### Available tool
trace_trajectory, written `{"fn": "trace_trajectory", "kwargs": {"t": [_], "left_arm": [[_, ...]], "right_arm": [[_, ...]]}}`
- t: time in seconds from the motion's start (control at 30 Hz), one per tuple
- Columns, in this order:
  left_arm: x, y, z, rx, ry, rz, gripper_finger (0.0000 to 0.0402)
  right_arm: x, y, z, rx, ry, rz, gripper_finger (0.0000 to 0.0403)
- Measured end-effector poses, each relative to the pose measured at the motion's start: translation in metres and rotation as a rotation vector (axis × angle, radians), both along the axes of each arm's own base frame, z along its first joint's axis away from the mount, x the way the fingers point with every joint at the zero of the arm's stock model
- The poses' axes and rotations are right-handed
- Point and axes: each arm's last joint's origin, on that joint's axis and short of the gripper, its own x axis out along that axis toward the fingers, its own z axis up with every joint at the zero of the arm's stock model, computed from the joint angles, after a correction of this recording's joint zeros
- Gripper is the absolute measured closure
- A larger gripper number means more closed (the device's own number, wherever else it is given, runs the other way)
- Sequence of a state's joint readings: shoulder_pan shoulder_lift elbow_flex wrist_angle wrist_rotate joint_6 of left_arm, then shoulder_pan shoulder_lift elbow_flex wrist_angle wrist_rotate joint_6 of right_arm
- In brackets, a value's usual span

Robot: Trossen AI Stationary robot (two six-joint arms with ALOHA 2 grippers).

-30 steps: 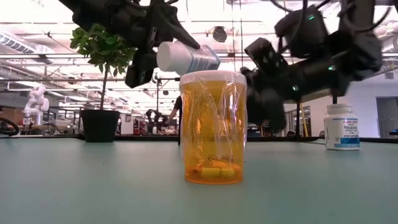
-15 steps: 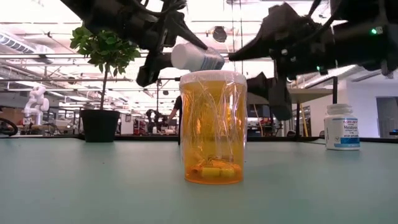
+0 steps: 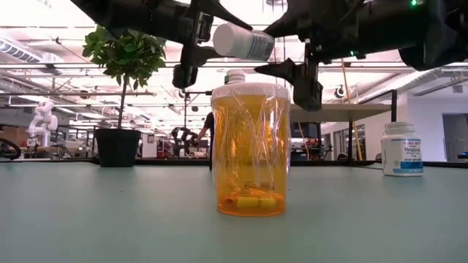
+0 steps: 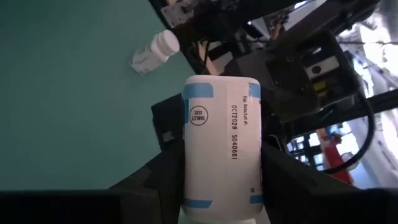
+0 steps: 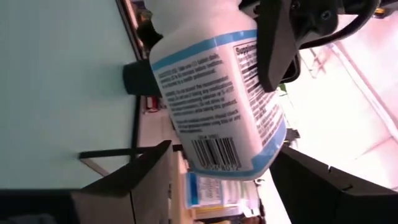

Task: Pick and place medicine bottles onto shelf by color
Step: Put the bottom white blue medicine bottle on the shelf

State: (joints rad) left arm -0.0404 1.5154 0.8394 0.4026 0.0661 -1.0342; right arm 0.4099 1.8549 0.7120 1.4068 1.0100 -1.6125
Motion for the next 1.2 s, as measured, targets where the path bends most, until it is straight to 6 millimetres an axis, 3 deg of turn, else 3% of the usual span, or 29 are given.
{"fn": "trace_trajectory", "kwargs": {"t": [0.23, 0.57, 0.93, 1.2], "left_arm": [[0.002, 0.006, 0.005, -0.012, -0.051, 0.085, 0.0242], [0.003, 0.016, 0.009, -0.12, -0.082, 0.147, 0.0237], [0.003, 0.006, 0.014, -0.241, -0.132, 0.096, 0.023], [0.003, 0.005, 0.016, -0.196, -0.154, 0.091, 0.0229]], "right_arm": [[-0.003, -0.007, 0.013, -0.065, -0.019, -0.127, 0.0175], [-0.004, 0.001, 0.012, -0.116, 0.008, -0.055, 0.0184], [0.002, -0.01, 0.016, -0.141, -0.037, 0.006, 0.0187], [0.003, -0.009, 0.018, -0.109, -0.065, 0.007, 0.0247]]}}
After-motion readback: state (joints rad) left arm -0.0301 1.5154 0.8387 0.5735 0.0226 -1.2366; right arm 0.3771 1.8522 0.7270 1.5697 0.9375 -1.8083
